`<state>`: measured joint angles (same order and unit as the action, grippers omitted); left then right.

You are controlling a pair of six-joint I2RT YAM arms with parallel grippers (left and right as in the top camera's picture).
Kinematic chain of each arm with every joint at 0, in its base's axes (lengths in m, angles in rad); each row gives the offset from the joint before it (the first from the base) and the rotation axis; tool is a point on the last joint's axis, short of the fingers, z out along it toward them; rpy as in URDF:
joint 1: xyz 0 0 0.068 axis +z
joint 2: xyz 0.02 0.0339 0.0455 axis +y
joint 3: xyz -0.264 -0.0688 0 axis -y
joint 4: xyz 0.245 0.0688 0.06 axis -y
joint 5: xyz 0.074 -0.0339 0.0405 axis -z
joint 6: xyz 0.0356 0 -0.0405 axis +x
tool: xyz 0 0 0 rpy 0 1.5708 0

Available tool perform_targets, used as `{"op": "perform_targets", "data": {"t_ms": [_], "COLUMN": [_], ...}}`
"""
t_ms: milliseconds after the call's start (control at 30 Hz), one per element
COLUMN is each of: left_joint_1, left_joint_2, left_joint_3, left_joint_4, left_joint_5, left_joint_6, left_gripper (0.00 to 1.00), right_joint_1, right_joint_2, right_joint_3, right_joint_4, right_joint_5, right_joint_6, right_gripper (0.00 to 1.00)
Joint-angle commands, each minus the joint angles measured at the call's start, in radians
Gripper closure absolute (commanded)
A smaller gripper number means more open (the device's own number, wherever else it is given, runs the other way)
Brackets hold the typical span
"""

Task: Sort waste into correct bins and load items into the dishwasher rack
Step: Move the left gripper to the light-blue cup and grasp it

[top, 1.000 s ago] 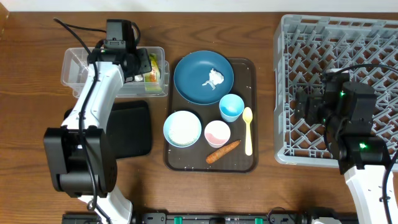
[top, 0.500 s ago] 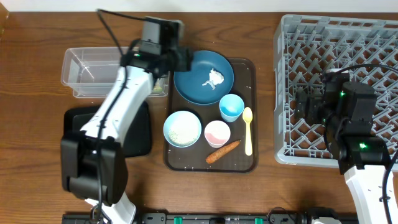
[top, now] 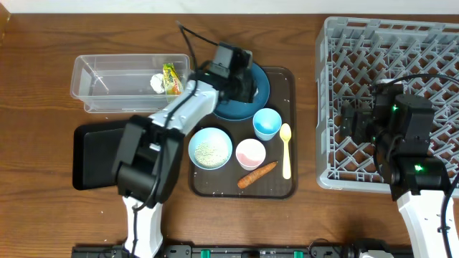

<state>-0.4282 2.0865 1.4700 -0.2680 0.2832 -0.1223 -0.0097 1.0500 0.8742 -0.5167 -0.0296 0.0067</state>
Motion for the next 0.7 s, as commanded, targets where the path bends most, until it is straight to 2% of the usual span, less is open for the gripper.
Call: {"op": "perform_targets", "data": {"t_ms": [0, 100, 167, 200, 267, 300, 467, 667], "left_joint_1": [-0.016, -0.021, -0.021, -0.021, -0.02, -0.017, 0.013, 0.1], "left_joint_2": [0.04, 0.064, 0.069, 0.069, 0.063, 0.058, -0.011, -0.18], "left_joint_3": [0.004, 0.004, 0.004, 0.004, 0.004, 0.004, 0.004, 0.004], "left_joint_4": [0.016, 0.015, 0.008, 0.007, 0.007, 0.008, -0.023, -0.105], "left_joint_5": [0.004, 0.004, -0.006, -0.012, -0.014, -0.017, -0.084, -0.113], "left_joint_6": [0.018, 0.018, 0.018, 0.018, 0.018, 0.018, 0.018, 0.018], "left_gripper": [0.4, 0.45, 0.59, 0.71, 0.85, 0.88, 0.9, 0.9], "right_joint_1": [-0.01, -0.01, -0.01, -0.01, -0.01, -0.01, -0.01, -0.01], "right_joint_2": [-0.002, -0.002, -0.002, -0.003, -0.003, -0.002, -0.003, -0.003], "right_joint_3": [0.019, 0.019, 0.019, 0.019, 0.019, 0.019, 0.019, 0.019], "right_joint_4": [-0.003, -0.003, -0.003, -0.003, -0.003, -0.003, -0.003, -0.003], "right_joint_5": [0.003, 0.003, 0.003, 0.003, 0.003, 0.003, 0.003, 0.004], "right_joint_6": [-0.003, -0.003, -0.003, -0.003, -0.003, -0.003, -0.003, -0.004], "right_gripper": [0.01, 0.01, 0.01, 0.01, 0.01, 0.01, 0.01, 0.01]}}
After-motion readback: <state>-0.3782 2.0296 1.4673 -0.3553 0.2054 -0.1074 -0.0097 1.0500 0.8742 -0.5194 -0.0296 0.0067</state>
